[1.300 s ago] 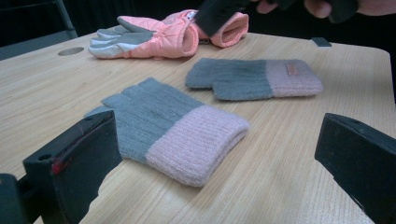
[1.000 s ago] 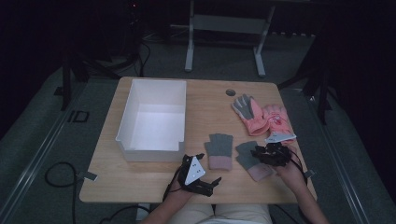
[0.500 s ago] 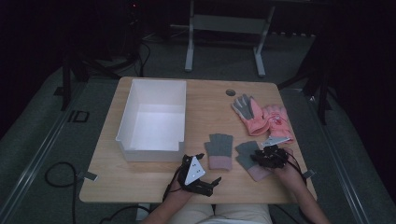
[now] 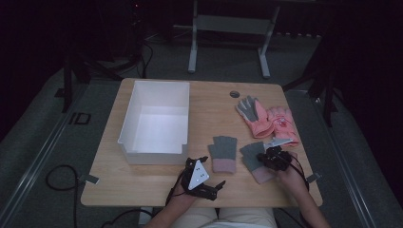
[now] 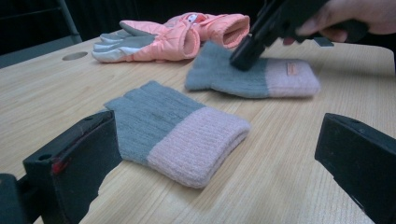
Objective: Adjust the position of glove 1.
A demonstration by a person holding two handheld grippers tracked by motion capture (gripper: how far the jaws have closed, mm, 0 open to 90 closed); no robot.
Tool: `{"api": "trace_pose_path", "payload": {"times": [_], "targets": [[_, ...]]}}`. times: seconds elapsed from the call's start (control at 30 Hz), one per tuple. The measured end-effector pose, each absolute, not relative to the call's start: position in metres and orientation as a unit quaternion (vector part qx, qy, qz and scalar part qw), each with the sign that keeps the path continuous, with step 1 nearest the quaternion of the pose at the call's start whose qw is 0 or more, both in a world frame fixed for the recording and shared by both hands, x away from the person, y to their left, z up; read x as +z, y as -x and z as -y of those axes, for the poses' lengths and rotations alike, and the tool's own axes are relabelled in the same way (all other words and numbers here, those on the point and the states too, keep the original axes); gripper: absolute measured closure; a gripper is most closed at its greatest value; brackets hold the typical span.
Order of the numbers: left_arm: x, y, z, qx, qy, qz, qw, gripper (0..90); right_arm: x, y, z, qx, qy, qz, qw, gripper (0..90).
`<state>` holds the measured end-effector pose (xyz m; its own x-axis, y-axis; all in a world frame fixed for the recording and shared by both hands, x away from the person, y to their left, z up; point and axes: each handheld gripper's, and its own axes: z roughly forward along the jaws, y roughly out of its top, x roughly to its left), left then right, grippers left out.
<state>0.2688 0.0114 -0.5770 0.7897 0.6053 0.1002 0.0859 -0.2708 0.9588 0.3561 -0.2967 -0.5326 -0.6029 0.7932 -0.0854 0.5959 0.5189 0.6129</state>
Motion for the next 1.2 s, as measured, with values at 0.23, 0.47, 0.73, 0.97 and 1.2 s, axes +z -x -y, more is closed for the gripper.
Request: {"api": "trace_pose_path", "payload": {"times": [0.23,0.47,0.73,0.97,1.2], "targets": [[-0.577,-0.269,-0.011,0.231,-0.764,-0.224,0.559,0.0,-0.482,-0.331,0.294,0.346,-0.469,-0.784,0.211,85.1],[-0.577,-0.269,-0.010,0.231,-0.764,-0.225,0.558,0.0,-0.484,-0.326,0.290,0.342,-0.524,-0.746,0.229,85.0],[-0.577,-0.269,-0.010,0.231,-0.763,-0.228,0.559,0.0,-0.528,-0.342,0.297,0.310,-0.557,-0.742,0.205,84.9],[-0.577,-0.270,-0.010,0.231,-0.765,-0.227,0.558,0.0,-0.549,-0.350,0.299,0.292,-0.571,-0.738,0.208,82.2],[-0.577,-0.270,-0.010,0.228,-0.764,-0.227,0.558,0.0,-0.550,-0.352,0.299,0.289,-0.564,-0.744,0.210,77.7]]}}
